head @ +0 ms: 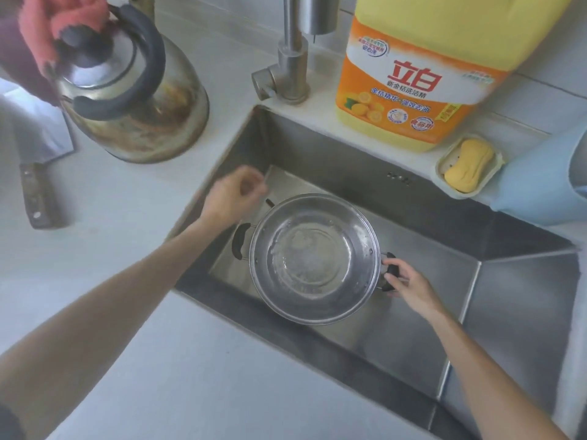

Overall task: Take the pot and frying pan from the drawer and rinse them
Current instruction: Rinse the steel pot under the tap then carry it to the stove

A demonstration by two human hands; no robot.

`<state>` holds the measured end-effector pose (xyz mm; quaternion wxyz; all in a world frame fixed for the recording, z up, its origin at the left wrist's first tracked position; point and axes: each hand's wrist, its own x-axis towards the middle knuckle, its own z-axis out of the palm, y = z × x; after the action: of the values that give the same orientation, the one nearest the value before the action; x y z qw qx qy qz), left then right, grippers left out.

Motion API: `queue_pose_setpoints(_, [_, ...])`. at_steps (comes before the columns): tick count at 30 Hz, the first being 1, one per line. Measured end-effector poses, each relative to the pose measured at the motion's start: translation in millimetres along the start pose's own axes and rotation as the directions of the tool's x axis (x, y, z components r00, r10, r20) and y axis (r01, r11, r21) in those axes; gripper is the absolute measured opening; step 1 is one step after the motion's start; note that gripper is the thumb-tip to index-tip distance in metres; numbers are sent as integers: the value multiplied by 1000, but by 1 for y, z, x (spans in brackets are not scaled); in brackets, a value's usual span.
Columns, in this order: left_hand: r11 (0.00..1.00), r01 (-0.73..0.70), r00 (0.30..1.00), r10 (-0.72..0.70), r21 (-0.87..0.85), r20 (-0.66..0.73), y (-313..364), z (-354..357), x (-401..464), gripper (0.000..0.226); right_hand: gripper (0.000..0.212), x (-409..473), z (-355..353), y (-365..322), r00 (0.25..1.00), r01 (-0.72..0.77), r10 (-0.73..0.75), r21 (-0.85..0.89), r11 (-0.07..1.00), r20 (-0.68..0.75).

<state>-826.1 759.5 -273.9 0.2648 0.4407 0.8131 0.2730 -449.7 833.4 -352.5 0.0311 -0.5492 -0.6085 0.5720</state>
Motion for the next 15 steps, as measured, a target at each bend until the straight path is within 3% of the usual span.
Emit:
queue_pose_setpoints(1, [982,73,977,-106,174,187,-15,7,-7,28,34,0,-1,0,1000,-3,3,10,1000,9])
queue_pose_setpoints(3, [900,128,840,-321,416,437,-30,16,-14,29,34,1,-2,-1,1000,-3,3,14,1000,-3])
queue_pose_setpoints(6, [893,146,719,-391,425,574,-34,30,-20,31,37,2,0,-3,999,5,-4,24,1000,-45])
queue_pose_setpoints(8, [923,250,734,-378,294,564,-36,38,-21,30,39,1,3,-4,999,11,-10,24,1000,-52])
queue_pose_setpoints(11, [951,294,776,-297,96,557,-40,27,-23,18,44,-3,-3,-3,998,18,-17,14,1000,-62])
queue_pose_setpoints(13, [982,189,812,-158,3,562,-41,15,-29,39,52,-9,-11,-4,994,54,-52,18,998,-97])
queue_pose_setpoints(15, [1000,5,886,8,-26,464,-40,3,-45,61,53,-22,-18,-11,982,120,-114,35,992,-150])
